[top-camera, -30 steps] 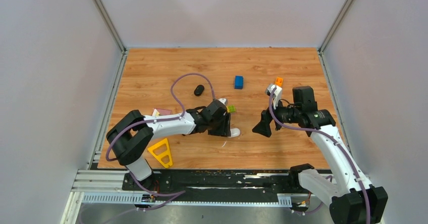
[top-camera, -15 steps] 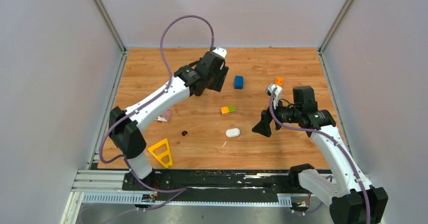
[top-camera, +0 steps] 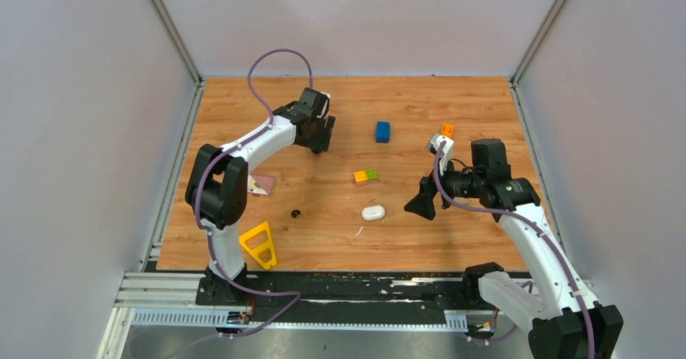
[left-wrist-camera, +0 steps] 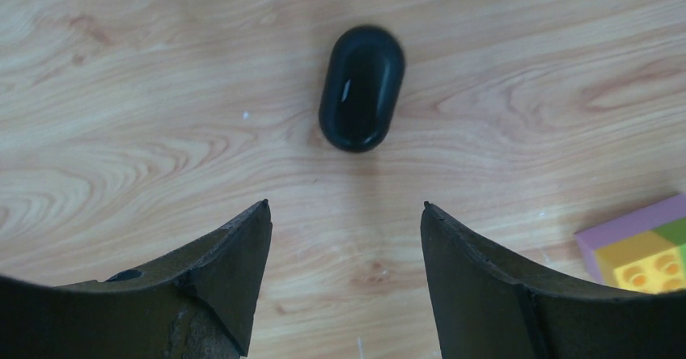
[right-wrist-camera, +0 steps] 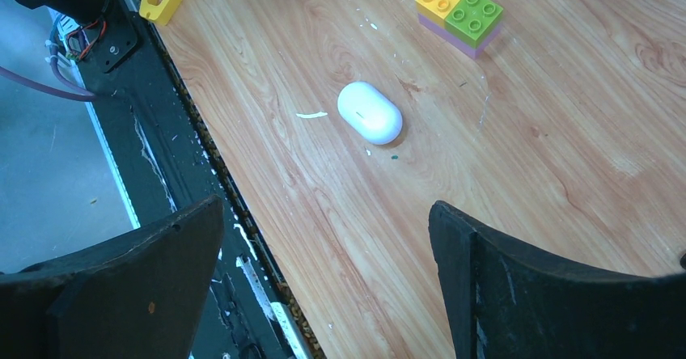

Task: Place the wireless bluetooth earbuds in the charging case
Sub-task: Pick up the charging case at the center of the board.

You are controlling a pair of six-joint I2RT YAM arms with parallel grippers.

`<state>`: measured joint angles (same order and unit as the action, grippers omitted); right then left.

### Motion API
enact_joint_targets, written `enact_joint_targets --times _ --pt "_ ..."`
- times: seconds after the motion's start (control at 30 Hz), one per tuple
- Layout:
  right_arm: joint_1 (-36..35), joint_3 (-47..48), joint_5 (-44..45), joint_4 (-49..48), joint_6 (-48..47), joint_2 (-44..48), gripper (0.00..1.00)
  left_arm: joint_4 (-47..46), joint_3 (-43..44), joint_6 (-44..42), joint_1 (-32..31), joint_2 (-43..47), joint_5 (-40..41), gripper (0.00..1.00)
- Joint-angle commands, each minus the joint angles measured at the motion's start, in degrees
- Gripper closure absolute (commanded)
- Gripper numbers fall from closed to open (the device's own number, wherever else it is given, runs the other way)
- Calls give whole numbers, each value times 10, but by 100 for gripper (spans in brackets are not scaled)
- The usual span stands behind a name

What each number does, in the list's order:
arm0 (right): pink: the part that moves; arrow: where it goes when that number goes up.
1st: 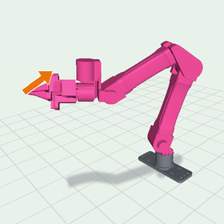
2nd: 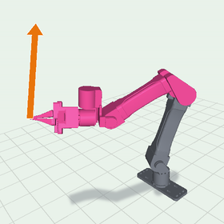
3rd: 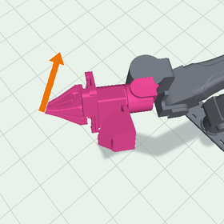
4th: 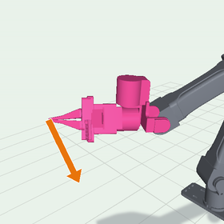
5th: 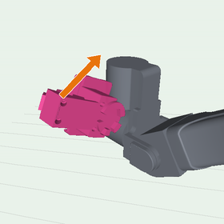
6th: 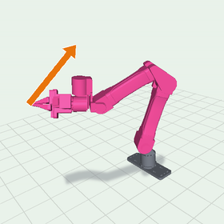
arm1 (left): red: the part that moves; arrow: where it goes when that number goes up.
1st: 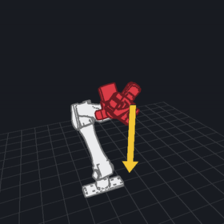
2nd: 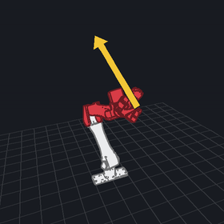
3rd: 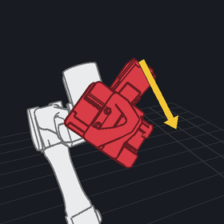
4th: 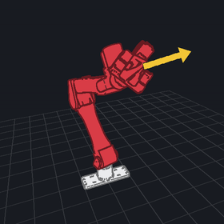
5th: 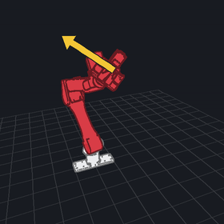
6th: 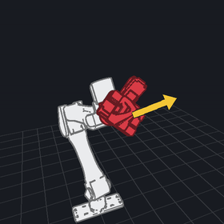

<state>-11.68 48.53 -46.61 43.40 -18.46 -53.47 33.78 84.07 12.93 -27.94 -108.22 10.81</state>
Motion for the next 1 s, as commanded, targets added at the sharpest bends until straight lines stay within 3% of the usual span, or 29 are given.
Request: enact_joint_targets --times 0.0,0.43,0.83,0.97 --pt "3 0 -12 -20 5 -1 2 -77 17 -14 -4 -19 -47 25" --pt "11 0 -11 -20 5 -2 2 -30 121 5 8 -130 -23 27" --pt "15 1 -11 -20 6 -5 2 -28 104 35 24 -146 -43 41" --pt "15 0 -10 -20 6 -4 3 -22 112 39 25 -155 -38 41"
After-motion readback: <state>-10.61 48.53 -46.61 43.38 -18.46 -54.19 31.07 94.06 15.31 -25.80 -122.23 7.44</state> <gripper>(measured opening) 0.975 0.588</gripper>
